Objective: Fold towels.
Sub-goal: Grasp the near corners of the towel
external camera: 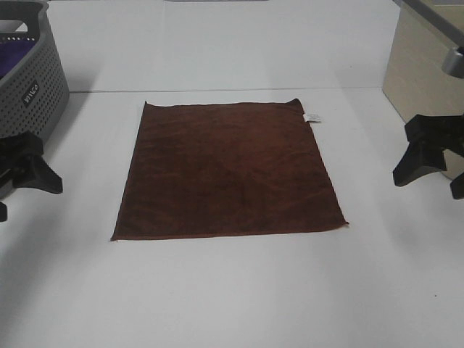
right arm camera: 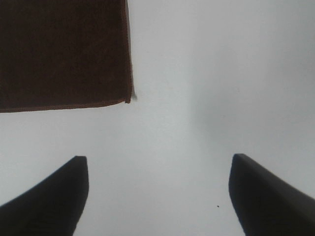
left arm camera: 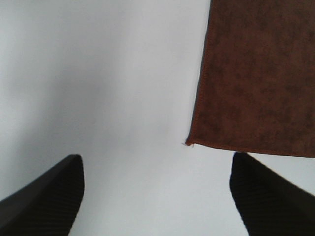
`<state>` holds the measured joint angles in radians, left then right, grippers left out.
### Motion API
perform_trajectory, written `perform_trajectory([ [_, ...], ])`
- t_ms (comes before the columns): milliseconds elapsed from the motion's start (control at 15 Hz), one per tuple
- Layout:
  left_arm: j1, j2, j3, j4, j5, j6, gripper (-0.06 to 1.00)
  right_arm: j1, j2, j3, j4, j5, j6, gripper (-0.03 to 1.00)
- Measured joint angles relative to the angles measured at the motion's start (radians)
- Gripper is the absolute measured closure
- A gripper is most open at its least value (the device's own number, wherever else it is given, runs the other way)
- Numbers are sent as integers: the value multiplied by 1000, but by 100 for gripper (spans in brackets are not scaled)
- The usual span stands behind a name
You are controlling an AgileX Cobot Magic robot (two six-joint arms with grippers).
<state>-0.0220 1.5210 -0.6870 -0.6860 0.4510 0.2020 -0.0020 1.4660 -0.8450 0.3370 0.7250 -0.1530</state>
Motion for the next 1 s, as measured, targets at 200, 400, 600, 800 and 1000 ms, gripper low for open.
perform_trajectory([
  [200,0,136,-59,-257,47,219,19,0,144,-43,172,25,-161,22],
  [400,0,250,-124,-514,115,473,19,-28,259,-84,317,86,-313,23],
  [600,0,361,-168,-624,180,625,19,-131,348,-101,442,138,-441,24],
  [800,0,456,-176,-674,198,683,19,-150,424,-101,489,144,-504,25],
  [1000,-4,513,-183,-719,244,716,20,-150,485,-101,544,127,-547,25],
])
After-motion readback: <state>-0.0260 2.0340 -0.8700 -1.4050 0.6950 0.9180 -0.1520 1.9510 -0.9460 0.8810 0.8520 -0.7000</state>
